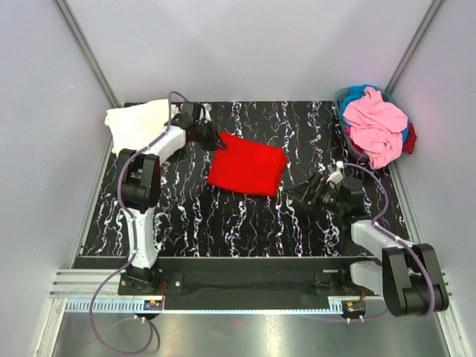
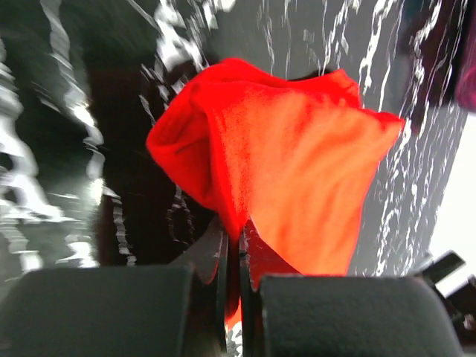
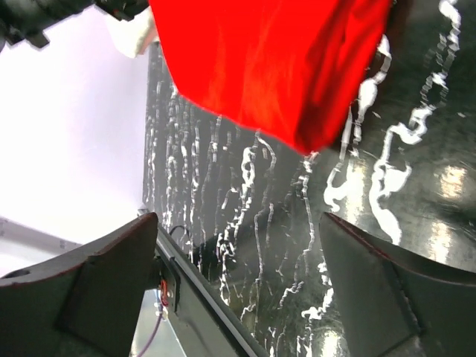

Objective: Fold and stack the t-shirts
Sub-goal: Neatly place the folded tshirt to the corner

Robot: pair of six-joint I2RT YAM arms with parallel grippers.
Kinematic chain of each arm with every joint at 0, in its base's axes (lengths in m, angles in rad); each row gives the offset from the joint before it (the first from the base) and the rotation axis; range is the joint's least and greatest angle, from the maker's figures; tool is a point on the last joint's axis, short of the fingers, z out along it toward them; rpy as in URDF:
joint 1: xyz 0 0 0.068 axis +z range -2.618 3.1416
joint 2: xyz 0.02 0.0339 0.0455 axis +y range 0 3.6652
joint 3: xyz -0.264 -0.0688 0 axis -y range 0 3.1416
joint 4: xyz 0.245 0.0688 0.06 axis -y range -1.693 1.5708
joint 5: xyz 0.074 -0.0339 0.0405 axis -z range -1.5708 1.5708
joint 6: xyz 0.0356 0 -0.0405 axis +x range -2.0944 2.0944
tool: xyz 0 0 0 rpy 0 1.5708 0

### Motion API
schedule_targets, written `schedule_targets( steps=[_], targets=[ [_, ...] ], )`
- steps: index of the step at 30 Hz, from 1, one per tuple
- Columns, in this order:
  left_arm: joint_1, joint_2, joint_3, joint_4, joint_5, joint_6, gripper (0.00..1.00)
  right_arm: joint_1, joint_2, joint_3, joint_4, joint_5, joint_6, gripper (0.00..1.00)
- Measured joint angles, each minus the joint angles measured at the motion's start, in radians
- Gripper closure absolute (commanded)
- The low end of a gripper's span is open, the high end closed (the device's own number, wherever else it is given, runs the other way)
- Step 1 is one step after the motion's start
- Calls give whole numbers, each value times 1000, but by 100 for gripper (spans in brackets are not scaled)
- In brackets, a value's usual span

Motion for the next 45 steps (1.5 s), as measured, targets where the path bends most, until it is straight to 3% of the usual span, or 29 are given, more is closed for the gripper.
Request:
schedule_targets(
  steps=[17, 30, 45],
  targets=[
    [150, 111, 642, -451, -163, 125, 100, 0, 87, -4, 73, -28, 17, 0],
    [299, 115, 844, -554, -163, 122, 100, 0, 122, 2, 87, -48, 23, 0],
    [528, 115, 851, -538, -11, 78, 100, 0, 143, 2, 97, -50, 29, 0]
  ],
)
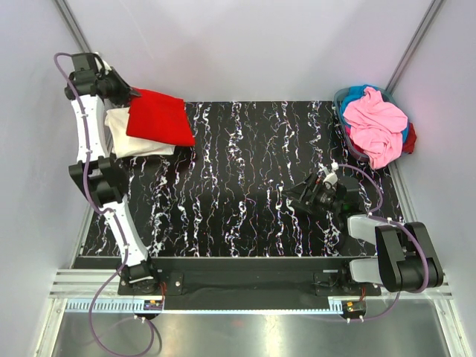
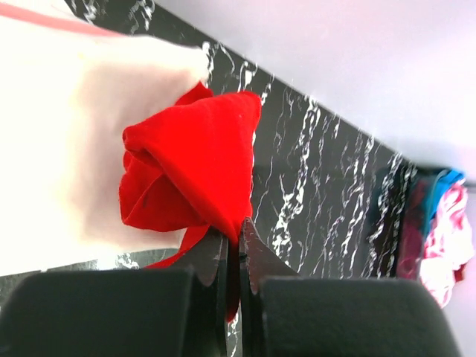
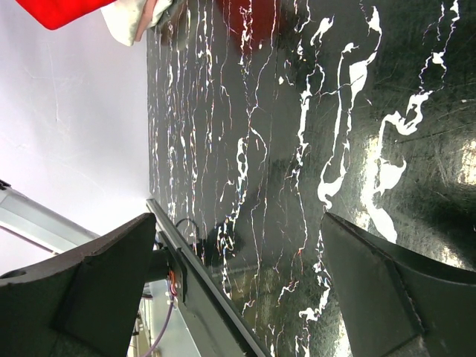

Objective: Fold and stack the t-shirts
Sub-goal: Neatly place the folded tshirt to the corner

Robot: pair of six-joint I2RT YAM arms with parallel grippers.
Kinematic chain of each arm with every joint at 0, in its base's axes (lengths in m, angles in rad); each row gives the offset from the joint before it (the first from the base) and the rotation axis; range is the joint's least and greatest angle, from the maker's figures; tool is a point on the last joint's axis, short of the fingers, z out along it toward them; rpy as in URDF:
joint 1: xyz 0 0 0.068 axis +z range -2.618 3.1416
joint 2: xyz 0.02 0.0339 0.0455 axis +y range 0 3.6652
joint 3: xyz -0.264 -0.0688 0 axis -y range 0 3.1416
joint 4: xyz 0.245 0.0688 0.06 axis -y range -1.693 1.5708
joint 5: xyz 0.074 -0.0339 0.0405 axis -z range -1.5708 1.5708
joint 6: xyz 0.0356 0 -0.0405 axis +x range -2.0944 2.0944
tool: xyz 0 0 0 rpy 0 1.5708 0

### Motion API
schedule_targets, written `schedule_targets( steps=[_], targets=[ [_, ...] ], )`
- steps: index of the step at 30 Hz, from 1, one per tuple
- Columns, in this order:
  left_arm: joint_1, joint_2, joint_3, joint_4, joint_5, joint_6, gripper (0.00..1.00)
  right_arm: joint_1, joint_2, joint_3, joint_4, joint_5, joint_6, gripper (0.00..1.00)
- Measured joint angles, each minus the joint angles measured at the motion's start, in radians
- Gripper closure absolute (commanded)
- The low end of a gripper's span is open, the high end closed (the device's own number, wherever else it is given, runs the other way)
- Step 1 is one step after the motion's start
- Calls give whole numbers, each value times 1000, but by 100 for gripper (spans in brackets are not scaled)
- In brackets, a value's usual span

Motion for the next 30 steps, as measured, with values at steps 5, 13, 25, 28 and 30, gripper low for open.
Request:
schedule_targets(
  steps=[5, 13, 25, 28, 30],
  targets=[
    [21, 0, 0, 29, 44, -40, 100, 0, 1, 0, 3, 0, 3, 0],
    [45, 6, 25, 65, 99, -96, 100, 0, 13, 5, 21, 0, 8, 0],
    [73, 48, 26, 64, 88, -98, 100, 0, 19, 8, 28, -1, 14, 0],
    [77, 58, 29, 60, 77, -98, 99, 0, 20, 8, 29, -1, 15, 0],
    [85, 67, 34, 59, 72, -97, 99, 0, 22, 8, 29, -2, 16, 0]
  ],
)
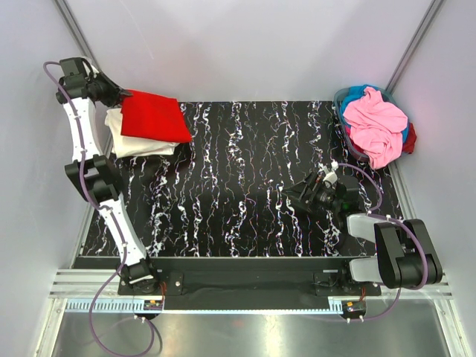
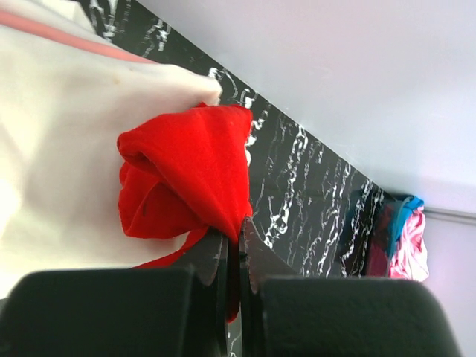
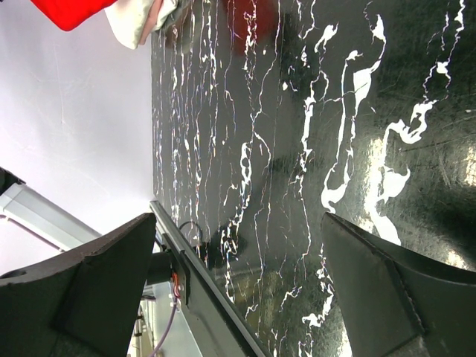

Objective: Fold and stack the t-shirts
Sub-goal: Neatly place the folded tshirt to the corner

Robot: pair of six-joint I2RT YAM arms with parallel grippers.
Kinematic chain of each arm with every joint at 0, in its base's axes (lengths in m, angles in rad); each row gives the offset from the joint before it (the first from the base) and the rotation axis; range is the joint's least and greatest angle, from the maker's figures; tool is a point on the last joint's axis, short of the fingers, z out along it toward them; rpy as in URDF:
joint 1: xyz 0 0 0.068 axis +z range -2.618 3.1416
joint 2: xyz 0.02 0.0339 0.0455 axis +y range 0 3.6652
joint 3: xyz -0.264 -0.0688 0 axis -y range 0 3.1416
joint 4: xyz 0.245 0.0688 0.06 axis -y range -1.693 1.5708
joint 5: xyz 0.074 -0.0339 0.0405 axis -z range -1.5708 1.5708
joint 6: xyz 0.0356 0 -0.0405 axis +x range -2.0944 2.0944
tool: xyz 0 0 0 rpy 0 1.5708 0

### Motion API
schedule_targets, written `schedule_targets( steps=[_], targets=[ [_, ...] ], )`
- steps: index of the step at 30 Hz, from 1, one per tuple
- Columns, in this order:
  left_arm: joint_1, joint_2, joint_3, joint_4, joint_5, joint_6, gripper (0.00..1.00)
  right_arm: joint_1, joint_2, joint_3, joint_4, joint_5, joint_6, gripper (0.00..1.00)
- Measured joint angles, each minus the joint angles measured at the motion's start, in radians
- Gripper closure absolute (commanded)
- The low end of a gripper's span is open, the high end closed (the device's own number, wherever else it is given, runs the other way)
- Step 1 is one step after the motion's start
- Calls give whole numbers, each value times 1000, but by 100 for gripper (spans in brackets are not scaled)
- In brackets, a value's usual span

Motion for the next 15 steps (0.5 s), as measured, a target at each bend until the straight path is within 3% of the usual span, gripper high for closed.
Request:
schedule_targets(
  steps=[15],
  targets=[
    [33, 78, 63, -23, -99, 65, 99, 0, 21, 3, 23, -23, 8, 0]
  ],
)
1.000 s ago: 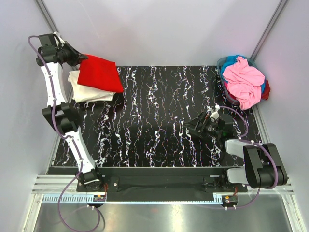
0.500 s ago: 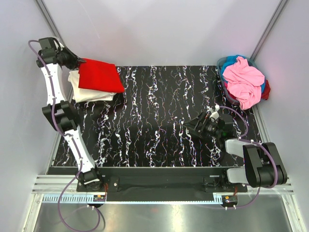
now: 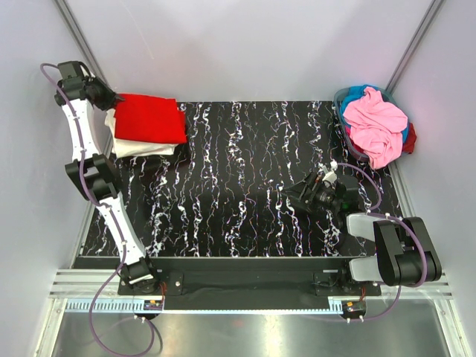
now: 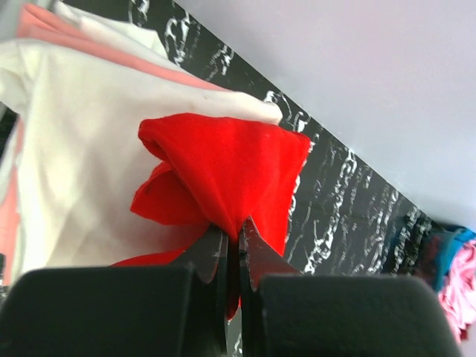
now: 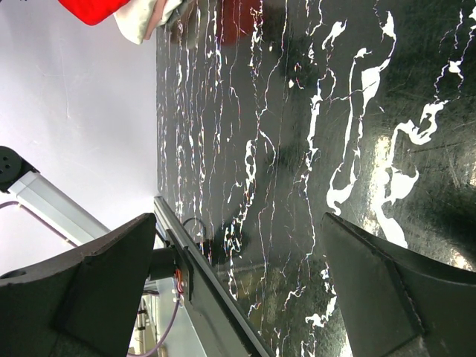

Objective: Fold and stack the t-shirts
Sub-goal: Neatly place the folded tshirt to the corner

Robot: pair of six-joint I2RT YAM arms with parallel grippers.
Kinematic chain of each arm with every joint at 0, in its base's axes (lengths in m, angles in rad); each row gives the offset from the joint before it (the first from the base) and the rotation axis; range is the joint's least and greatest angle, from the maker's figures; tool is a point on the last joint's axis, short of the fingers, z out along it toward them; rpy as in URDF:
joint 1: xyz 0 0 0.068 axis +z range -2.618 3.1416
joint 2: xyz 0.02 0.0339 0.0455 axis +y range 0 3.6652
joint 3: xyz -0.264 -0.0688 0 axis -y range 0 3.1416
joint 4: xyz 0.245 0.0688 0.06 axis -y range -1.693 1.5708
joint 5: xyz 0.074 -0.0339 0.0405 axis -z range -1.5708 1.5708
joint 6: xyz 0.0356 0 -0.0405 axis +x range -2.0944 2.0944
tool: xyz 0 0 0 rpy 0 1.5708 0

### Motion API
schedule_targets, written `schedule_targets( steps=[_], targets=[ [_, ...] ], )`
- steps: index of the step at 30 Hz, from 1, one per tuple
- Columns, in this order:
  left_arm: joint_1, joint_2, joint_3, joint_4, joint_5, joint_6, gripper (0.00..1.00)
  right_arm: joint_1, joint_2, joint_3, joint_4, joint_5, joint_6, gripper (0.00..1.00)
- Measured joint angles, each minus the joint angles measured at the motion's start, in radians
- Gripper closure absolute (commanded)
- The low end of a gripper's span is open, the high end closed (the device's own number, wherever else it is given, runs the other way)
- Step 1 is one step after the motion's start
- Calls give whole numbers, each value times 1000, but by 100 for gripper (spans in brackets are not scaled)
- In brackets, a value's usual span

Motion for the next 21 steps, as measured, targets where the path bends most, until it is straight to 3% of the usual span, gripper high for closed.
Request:
schedule_targets(
  steps=[21],
  targets=[
    [14, 51, 16, -24, -208, 97, 94, 0, 3, 0, 14, -1, 3, 0]
  ],
)
